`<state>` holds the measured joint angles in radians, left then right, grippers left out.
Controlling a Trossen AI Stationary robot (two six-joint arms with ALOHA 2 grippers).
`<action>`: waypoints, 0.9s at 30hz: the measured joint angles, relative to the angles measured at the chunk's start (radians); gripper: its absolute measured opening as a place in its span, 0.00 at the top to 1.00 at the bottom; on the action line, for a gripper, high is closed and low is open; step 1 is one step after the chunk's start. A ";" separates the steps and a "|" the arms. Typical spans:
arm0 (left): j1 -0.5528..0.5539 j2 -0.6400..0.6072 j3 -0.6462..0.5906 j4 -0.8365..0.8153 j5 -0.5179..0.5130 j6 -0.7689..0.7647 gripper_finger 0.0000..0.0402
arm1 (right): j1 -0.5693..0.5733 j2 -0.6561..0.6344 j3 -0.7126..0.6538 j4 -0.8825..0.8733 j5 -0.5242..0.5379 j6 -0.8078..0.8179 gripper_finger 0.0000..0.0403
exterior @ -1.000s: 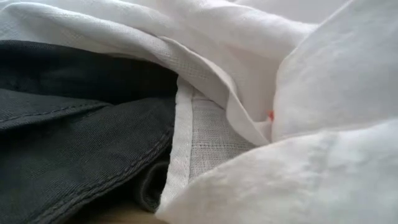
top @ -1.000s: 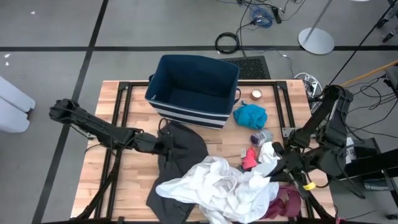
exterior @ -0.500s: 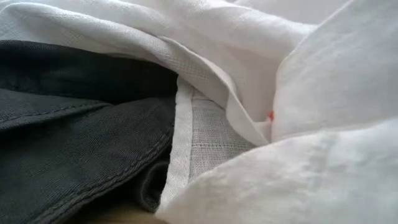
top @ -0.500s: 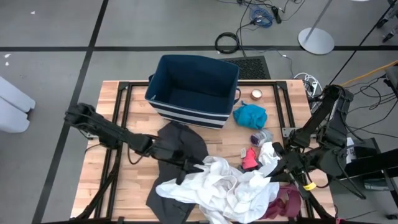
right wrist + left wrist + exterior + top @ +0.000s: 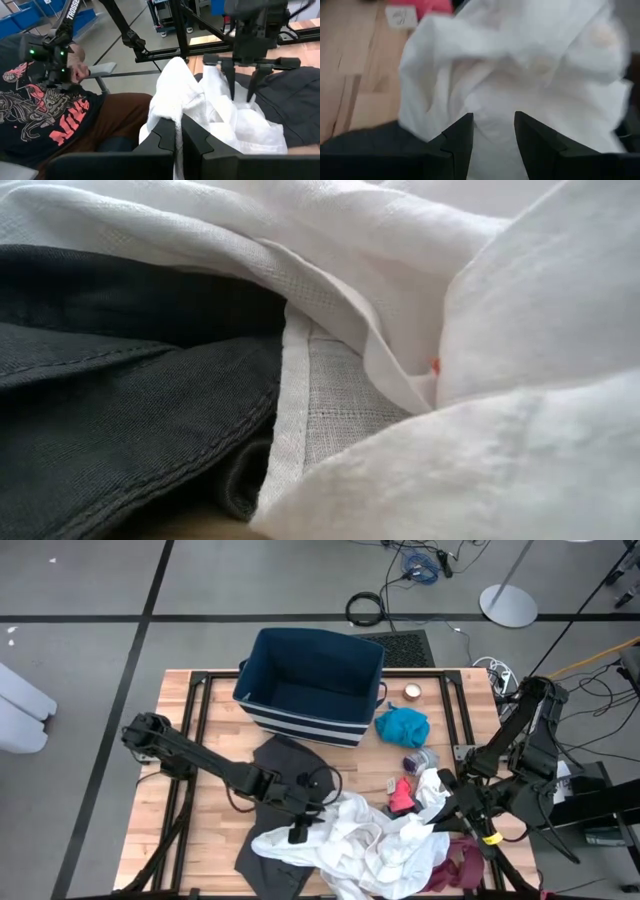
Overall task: Sort clothes
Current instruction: Put the white shirt into the blue laundry bin
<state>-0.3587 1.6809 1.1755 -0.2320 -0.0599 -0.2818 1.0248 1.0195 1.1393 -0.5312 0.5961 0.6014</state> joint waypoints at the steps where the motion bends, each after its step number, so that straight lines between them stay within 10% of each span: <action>1: 0.000 0.009 0.000 -0.012 -0.002 0.000 0.62 | 0.000 0.000 0.000 0.000 0.000 0.000 1.00; 10: -0.003 0.067 0.000 -0.036 -0.003 -0.026 0.65 | 0.000 0.000 0.000 0.003 0.000 0.005 1.00; 19: -0.018 0.042 0.015 -0.093 -0.072 0.000 0.98 | 0.000 0.000 0.000 0.004 0.000 0.010 1.00; 27: -0.072 -0.143 0.211 -0.353 -0.360 0.096 0.99 | 0.000 0.000 0.000 0.121 0.041 -0.217 1.00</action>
<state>-0.4309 1.5383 1.3860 -0.5850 -0.4204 -0.1859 1.0245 1.0190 1.1393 -0.4097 0.6372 0.3845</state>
